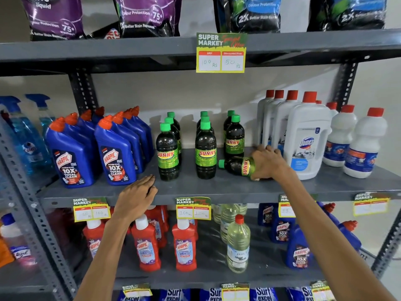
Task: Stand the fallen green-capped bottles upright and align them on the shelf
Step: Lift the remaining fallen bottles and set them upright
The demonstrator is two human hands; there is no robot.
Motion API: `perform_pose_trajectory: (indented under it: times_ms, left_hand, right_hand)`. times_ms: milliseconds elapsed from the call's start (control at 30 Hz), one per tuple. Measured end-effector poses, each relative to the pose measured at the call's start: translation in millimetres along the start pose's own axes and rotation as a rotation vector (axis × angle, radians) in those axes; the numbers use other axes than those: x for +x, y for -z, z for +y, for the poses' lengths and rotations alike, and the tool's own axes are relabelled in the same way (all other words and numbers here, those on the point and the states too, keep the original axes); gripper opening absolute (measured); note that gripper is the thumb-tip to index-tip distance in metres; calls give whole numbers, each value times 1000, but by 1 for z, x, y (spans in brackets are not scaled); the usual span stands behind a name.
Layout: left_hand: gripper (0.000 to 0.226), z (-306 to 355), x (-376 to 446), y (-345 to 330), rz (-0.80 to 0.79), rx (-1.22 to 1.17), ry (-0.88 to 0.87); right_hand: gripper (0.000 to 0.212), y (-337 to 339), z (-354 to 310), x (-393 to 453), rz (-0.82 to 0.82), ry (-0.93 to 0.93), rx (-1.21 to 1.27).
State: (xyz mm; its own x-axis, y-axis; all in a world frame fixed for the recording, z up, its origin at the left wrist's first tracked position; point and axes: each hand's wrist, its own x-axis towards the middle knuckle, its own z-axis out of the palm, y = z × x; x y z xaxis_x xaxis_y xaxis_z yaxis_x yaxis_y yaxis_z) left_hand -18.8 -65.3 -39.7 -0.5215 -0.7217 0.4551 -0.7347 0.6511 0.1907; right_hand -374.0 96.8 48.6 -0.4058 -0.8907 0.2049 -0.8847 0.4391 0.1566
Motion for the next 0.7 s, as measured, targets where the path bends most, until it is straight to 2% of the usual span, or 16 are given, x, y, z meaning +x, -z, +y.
perform_pose_trajectory:
  times_ms: [167,267,367,567,700]
  left_hand:
    - [47,0,1,-1,3,9,-13]
    - [47,0,0,-2,10,15,-20]
    - [46,0,0,-2,13,21,-24]
    - [47,4,-1,1,7,25,-21]
    - [47,6,-1,4,5,22,-7]
  right_hand:
    - [68,-4,9,-26,19,-166,446]
    - [76,-13,15,-39,49,-226,736]
    - [77,-19,11,-43,128,-270,947]
    - [66,-8,-29,-34,499,-243,1182]
    - [78,-11,-47,-14,584,-301,1217]
